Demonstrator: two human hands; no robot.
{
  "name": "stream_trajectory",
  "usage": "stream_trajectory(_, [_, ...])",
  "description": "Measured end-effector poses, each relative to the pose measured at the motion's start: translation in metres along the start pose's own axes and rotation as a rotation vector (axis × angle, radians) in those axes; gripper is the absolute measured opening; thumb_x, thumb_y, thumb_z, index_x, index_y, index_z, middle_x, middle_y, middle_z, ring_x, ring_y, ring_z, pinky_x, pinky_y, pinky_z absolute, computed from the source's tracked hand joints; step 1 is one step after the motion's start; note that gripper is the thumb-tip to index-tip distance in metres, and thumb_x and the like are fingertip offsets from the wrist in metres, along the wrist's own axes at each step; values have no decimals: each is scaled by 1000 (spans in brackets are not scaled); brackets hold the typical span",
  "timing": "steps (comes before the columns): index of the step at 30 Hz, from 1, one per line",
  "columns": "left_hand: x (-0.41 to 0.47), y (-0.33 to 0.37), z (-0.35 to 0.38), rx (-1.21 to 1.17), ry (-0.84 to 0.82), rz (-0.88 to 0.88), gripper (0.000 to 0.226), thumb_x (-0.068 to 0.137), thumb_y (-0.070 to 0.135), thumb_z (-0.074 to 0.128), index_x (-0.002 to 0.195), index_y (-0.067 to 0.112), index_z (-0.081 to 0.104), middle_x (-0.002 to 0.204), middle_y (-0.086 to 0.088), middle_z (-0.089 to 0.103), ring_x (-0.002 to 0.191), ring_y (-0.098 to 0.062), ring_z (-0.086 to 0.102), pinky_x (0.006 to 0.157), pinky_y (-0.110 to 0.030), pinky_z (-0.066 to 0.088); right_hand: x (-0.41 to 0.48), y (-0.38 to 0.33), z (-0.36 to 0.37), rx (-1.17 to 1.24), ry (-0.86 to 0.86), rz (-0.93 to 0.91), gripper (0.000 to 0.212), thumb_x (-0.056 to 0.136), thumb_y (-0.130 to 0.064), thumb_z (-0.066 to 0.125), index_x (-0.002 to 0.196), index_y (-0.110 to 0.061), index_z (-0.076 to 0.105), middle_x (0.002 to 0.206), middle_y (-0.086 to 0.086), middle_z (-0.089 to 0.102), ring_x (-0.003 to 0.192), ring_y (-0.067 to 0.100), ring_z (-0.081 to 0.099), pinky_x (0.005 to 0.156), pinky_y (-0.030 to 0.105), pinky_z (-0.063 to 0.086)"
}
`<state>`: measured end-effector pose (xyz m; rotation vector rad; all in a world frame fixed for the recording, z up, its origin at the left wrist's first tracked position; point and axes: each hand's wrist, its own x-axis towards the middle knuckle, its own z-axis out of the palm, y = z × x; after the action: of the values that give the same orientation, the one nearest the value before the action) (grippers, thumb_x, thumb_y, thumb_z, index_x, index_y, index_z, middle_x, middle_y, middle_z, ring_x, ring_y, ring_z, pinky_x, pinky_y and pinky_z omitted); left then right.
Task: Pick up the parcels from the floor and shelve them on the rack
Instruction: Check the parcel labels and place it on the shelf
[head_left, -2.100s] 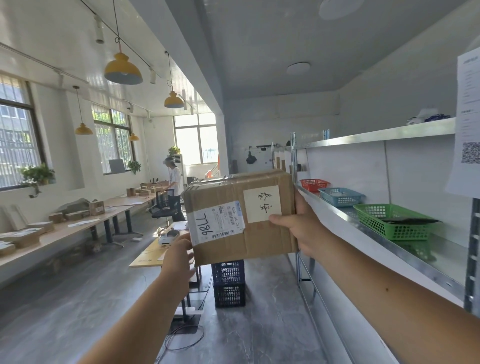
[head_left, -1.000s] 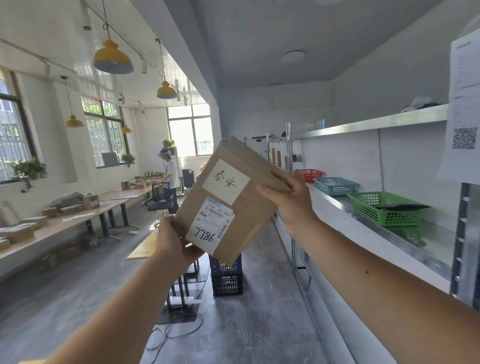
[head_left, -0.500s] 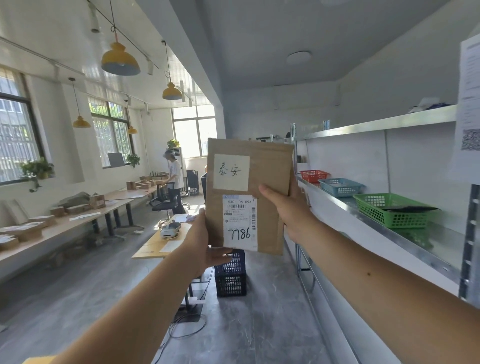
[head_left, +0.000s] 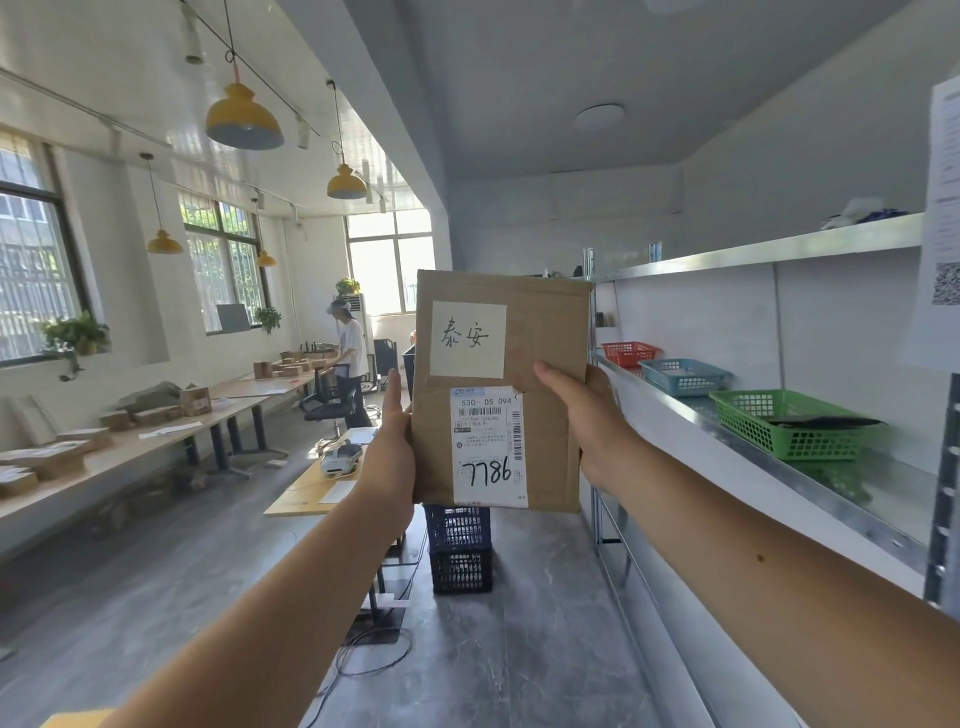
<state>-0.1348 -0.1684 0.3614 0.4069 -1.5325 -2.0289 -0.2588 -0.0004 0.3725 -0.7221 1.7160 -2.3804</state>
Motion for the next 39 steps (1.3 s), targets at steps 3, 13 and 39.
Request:
stream_trajectory(3, [-5, 3, 2, -38, -1, -51, 51, 108, 55, 37, 96, 38, 84, 105, -2, 84, 93, -30, 81, 89, -54, 62, 1, -5, -2, -2, -86, -2, 41, 98, -58, 61, 126, -28, 68, 117, 2, 80, 111, 25, 75, 105, 53, 55])
stream_trajectory(13, [-8, -2, -1, -85, -1, -64, 48, 109, 48, 38, 123, 23, 76, 112, -6, 82, 102, -34, 79, 97, -60, 59, -4, 5, -2, -13, -64, 76, 65, 103, -68, 39, 135, -20, 70, 128, 15, 76, 121, 34, 72, 107, 57, 55])
stream_trajectory(39, [-9, -25, -2, -77, -118, -137, 48, 106, 56, 42, 112, 28, 80, 107, -2, 84, 100, -30, 79, 98, -56, 59, -49, 16, -13, 35, 47, -13, 33, 110, -51, 43, 118, -37, 72, 116, -4, 82, 112, 20, 77, 88, 41, 61])
